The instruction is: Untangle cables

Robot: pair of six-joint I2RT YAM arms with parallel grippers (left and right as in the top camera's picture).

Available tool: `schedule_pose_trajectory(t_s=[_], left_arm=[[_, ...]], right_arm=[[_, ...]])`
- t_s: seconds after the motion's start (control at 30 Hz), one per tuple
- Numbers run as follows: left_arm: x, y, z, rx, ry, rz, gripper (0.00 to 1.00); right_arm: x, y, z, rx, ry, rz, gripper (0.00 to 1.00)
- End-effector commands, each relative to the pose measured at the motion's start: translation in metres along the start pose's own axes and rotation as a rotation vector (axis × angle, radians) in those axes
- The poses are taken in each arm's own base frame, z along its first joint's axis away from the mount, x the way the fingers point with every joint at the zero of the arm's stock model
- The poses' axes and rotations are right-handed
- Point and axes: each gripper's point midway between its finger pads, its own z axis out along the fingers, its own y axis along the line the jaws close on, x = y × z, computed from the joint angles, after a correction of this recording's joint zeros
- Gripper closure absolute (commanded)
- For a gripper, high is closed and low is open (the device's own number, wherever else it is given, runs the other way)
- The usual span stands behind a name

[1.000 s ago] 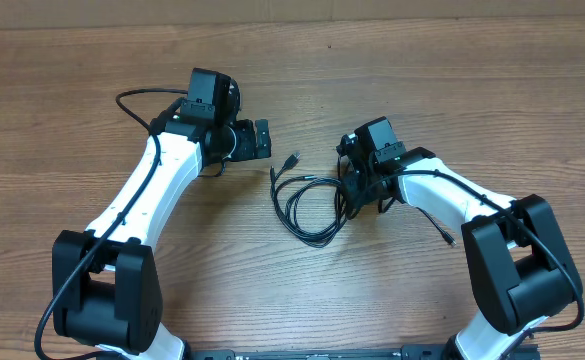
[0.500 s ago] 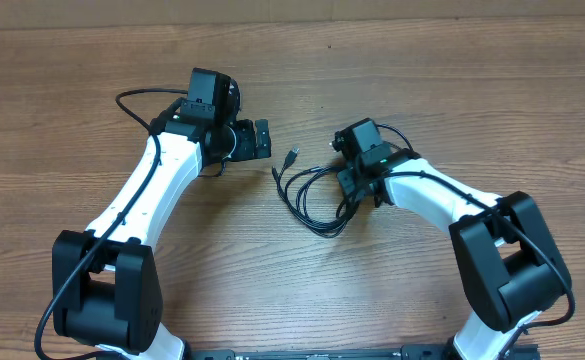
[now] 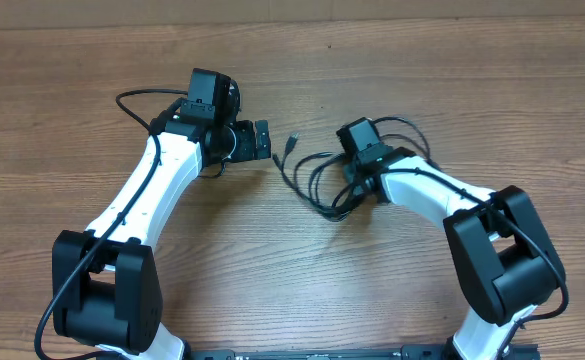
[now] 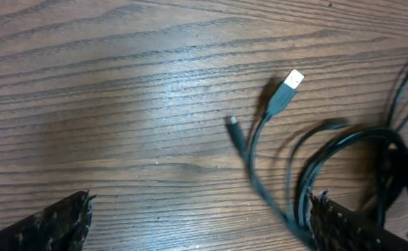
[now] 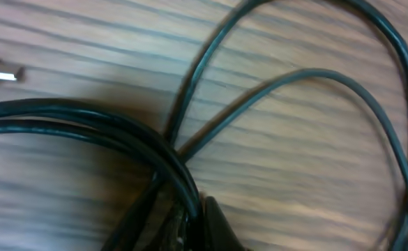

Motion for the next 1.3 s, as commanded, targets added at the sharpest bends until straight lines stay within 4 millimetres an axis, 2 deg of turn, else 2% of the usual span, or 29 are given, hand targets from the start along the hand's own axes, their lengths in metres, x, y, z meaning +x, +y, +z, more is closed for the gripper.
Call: schedule_pose_trajectory(t_s=[0.0,0.1,0.17,0.4,0.53,0.6,0.83,1.0,1.07,1.1,1.17,1.27], left_arm=[[-0.002,-0.003,0.0,0.01,0.004,-0.012,0.0],[0.002,-0.014,-0.001,0.073,0.026,0.014,0.0],[0.005,-0.025,-0.002,0.134,0.04,0.054,0.0],[0.014,-0.06,-0.011,0.355,0.062,0.25,0.0],[0.016,-0.066,-0.014,0.396,0.063,0.282,0.01],[0.014,-0.068,-0.014,0.405,0.056,0.284,0.01],[0.011,-0.086,-0.018,0.476,0.049,0.215,0.0],[0.021,-0.094,-0.011,0.453,0.067,0.246,0.0],[0.026,-0.092,-0.005,0.407,0.062,0.293,0.0],[0.032,-0.094,-0.001,0.388,0.055,0.388,0.01],[0.039,-0.098,0.001,0.394,0.054,0.471,0.01],[0.044,-0.102,0.004,0.379,0.053,0.526,0.01]], right_arm=[[-0.038,-0.024,-0.028,0.066,-0.084,0.231,0.96],[-0.06,-0.032,-0.061,0.044,-0.116,0.366,0.96],[-0.069,-0.03,-0.081,-0.005,-0.105,0.407,0.96],[-0.087,0.001,-0.139,-0.28,-0.014,0.46,0.96],[-0.092,0.023,-0.161,-0.454,0.026,0.455,0.96],[-0.093,0.032,-0.166,-0.525,0.044,0.453,0.96],[-0.091,0.043,-0.173,-0.599,0.067,0.445,0.96],[-0.092,0.044,-0.174,-0.609,0.068,0.449,0.96],[-0.092,0.044,-0.174,-0.609,0.073,0.463,0.96],[-0.092,0.043,-0.174,-0.609,0.074,0.466,0.96],[-0.092,0.043,-0.174,-0.609,0.074,0.466,0.96],[-0.091,0.047,-0.178,-0.637,0.081,0.462,0.96]])
